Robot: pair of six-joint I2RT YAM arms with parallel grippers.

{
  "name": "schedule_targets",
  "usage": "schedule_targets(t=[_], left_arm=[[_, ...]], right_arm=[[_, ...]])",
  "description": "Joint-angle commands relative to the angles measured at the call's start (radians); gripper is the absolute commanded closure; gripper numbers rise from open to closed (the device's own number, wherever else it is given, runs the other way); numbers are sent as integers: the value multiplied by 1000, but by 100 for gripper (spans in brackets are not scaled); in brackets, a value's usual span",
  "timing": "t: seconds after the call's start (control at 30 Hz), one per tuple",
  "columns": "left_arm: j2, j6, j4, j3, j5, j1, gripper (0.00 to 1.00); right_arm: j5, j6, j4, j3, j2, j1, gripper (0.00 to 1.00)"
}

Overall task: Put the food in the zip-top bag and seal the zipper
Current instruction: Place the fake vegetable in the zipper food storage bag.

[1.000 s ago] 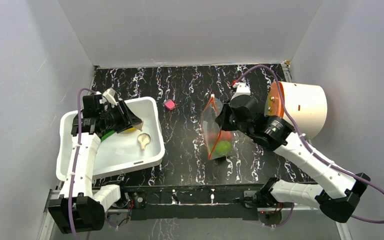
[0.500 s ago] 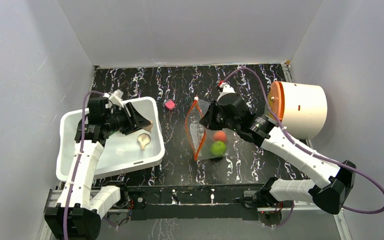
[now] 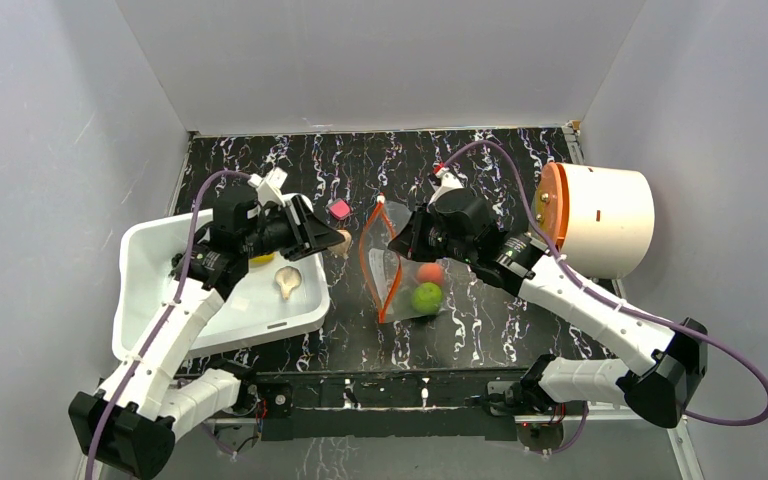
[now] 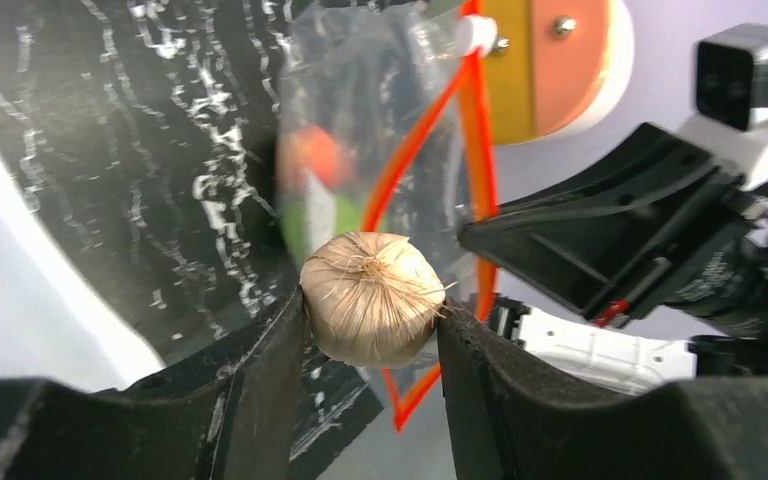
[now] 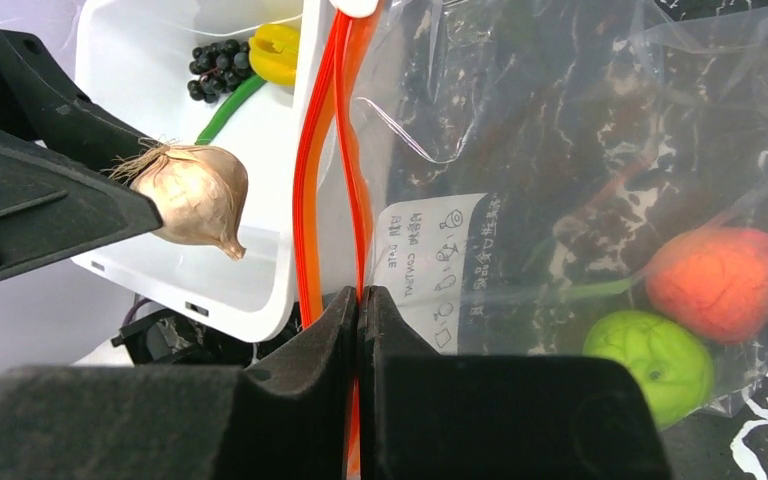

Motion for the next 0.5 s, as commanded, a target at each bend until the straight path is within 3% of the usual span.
schedule_targets(t=[0.0, 0.47], left_arm=[[-3, -127, 150, 7, 16, -55, 65], [26, -211, 270, -41, -40, -166, 64]], right_arm=[[-39, 25, 97, -1, -6, 2, 100], [-111, 68, 136, -4, -11, 3, 100]])
